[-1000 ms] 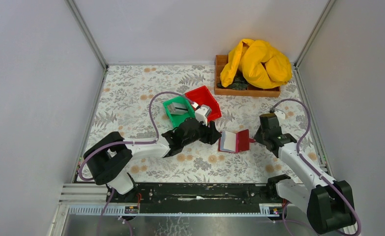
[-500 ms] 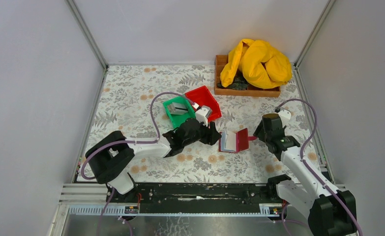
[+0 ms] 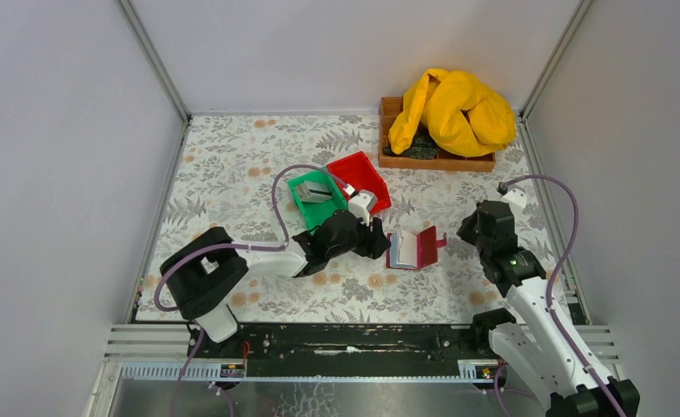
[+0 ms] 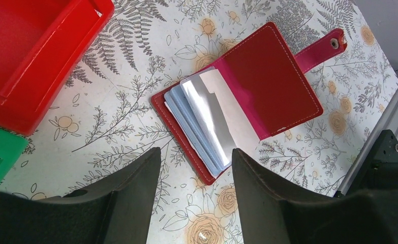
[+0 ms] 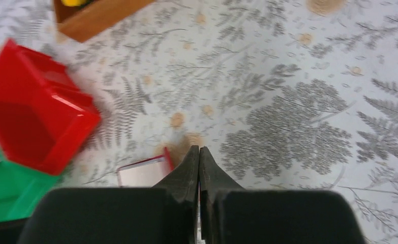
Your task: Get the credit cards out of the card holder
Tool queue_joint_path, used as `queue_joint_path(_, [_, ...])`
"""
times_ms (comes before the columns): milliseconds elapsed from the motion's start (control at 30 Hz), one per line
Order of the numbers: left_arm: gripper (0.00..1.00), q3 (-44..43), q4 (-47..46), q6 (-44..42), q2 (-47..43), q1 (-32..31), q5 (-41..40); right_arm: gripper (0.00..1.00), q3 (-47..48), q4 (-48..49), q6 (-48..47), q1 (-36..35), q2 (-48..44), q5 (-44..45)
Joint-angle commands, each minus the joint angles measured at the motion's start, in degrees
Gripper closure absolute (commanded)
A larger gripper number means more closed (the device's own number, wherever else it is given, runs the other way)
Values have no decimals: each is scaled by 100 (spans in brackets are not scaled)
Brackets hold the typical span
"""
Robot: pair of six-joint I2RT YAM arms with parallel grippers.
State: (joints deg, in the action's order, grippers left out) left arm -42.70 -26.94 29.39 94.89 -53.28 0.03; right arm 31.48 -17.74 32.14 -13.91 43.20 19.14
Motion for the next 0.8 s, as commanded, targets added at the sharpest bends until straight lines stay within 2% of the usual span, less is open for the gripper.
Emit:
queue_joint_path(0, [39,-166,-169,-82,13,-32,21,100,396,209,-100,6,-71,-942])
queue_joint_path(133, [39,-182,-163,-78,70,-29,46,100,523,322,-128,-330,467,-1754])
queue_joint_path(233, [39,-196,-167,-65,107,-26,59,100,565,376,-4,-928,959,-1381])
queue_joint_path(333, [39,-187,-171,-65,108,-27,67,100,439,672,178,-1151,1180,-1462])
queue_joint_path(600, [40,-193,-178,-58,83,-26,78,100,90,1020,688,-1095,1801,-1616])
queue_joint_path(767, [40,-161,-187,-56,32,-34,89,100,-143,1119,665,-709,2146,-1680])
